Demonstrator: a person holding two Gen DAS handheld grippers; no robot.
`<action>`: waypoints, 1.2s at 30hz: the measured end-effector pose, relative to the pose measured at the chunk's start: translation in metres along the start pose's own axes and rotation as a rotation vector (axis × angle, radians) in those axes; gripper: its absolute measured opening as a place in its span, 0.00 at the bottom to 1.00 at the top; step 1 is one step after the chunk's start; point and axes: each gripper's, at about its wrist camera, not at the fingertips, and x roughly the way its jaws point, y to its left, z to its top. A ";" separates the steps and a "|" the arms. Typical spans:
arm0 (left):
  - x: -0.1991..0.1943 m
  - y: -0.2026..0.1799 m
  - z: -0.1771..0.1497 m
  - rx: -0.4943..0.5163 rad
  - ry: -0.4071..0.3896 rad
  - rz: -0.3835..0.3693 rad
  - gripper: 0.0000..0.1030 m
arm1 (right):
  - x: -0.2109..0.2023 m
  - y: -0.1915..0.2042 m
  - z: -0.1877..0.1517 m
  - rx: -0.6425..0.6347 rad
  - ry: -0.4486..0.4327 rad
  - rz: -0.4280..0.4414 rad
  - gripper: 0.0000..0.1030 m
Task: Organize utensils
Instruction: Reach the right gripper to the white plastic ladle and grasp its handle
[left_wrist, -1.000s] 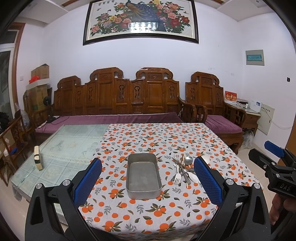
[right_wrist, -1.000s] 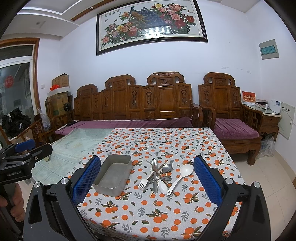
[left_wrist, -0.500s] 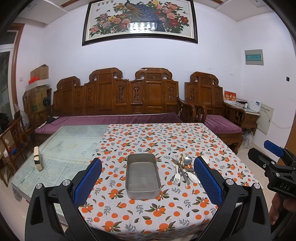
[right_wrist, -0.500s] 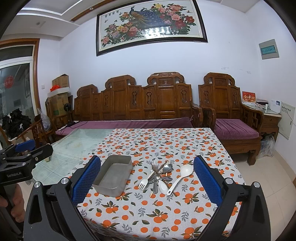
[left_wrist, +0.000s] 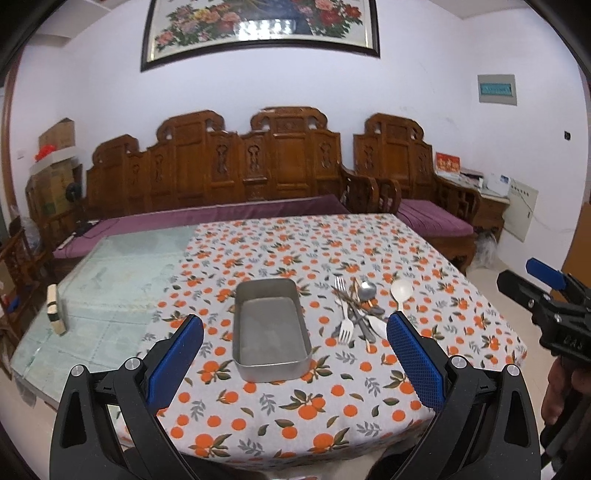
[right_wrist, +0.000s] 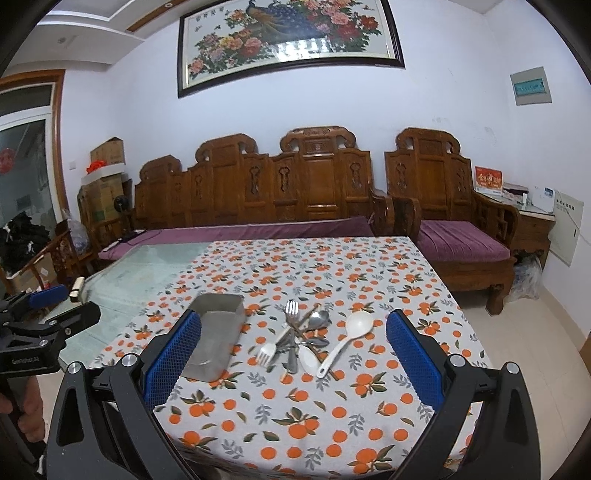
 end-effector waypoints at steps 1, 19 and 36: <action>0.006 0.000 -0.003 0.002 0.009 -0.009 0.93 | 0.003 -0.002 -0.001 0.001 0.002 0.001 0.97; 0.103 -0.008 0.001 0.079 0.134 -0.075 0.93 | 0.157 -0.072 -0.030 0.026 0.225 -0.038 0.67; 0.183 -0.033 -0.006 0.091 0.221 -0.195 0.91 | 0.271 -0.095 -0.073 0.084 0.416 0.036 0.64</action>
